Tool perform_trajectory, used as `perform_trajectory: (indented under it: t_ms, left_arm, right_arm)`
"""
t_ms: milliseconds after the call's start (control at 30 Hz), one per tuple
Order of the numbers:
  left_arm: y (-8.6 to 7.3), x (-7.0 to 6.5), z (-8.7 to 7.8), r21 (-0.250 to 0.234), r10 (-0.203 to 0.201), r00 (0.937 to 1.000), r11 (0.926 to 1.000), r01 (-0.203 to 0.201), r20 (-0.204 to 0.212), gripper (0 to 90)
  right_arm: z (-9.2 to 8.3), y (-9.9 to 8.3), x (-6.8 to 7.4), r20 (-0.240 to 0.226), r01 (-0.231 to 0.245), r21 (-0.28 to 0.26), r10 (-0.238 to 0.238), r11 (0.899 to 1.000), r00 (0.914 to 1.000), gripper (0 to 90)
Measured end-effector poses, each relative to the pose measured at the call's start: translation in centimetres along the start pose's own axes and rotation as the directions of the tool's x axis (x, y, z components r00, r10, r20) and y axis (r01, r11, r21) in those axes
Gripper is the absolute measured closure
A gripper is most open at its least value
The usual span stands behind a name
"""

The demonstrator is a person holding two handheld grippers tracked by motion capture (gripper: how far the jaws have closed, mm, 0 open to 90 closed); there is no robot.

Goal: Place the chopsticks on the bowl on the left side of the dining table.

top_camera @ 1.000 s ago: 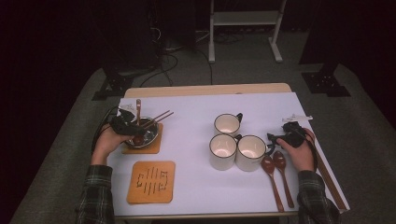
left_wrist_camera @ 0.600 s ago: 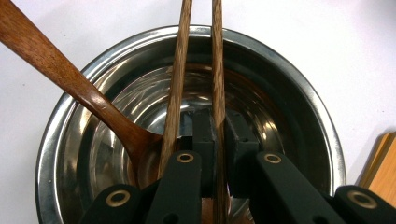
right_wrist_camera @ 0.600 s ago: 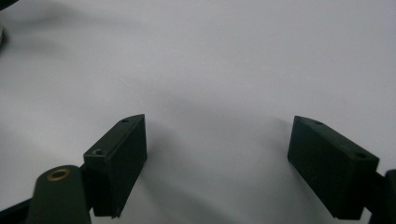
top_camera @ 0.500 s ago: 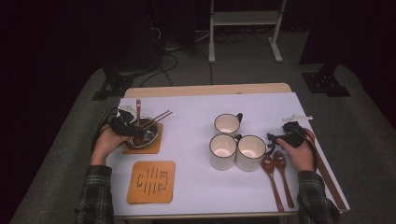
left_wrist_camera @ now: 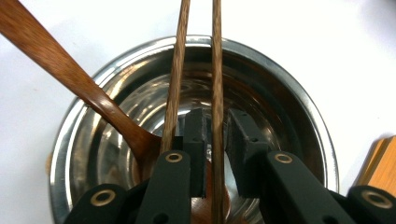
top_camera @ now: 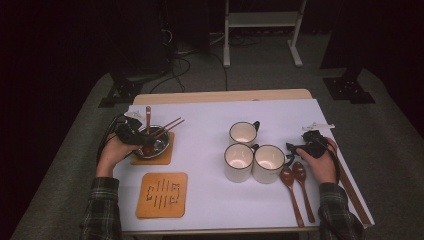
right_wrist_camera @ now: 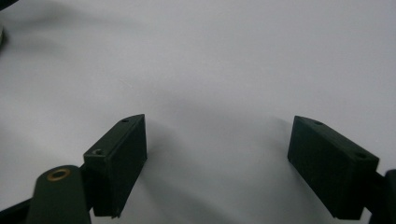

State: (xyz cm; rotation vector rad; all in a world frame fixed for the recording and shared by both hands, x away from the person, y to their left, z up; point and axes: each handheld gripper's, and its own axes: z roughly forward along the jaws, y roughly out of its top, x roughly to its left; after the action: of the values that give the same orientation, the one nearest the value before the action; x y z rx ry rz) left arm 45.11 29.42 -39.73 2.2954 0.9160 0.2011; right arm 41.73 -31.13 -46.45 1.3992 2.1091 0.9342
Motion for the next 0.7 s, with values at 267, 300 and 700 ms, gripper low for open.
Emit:
perform_trajectory:
  t_ms: [267,300,700]
  left_arm:
    - [0.5,-0.5,-1.2,-0.033,0.009,0.9998,0.9994,-0.008,0.018,79.1]
    - [0.6,-0.5,-1.3,-0.037,0.007,0.9997,0.9993,-0.006,0.024,80.2]
    - [0.9,-1.9,-2.3,-0.054,0.000,0.9996,0.9985,0.002,0.028,90.0]
  right_arm:
    - [0.0,0.0,0.0,0.000,-0.001,0.001,0.001,1.000,1.0000,18.2]
    - [0.0,0.0,0.0,0.000,-0.001,0.001,0.001,1.000,1.0000,18.2]
    - [0.0,0.0,0.0,0.000,0.000,0.000,0.000,1.000,1.0000,18.2]
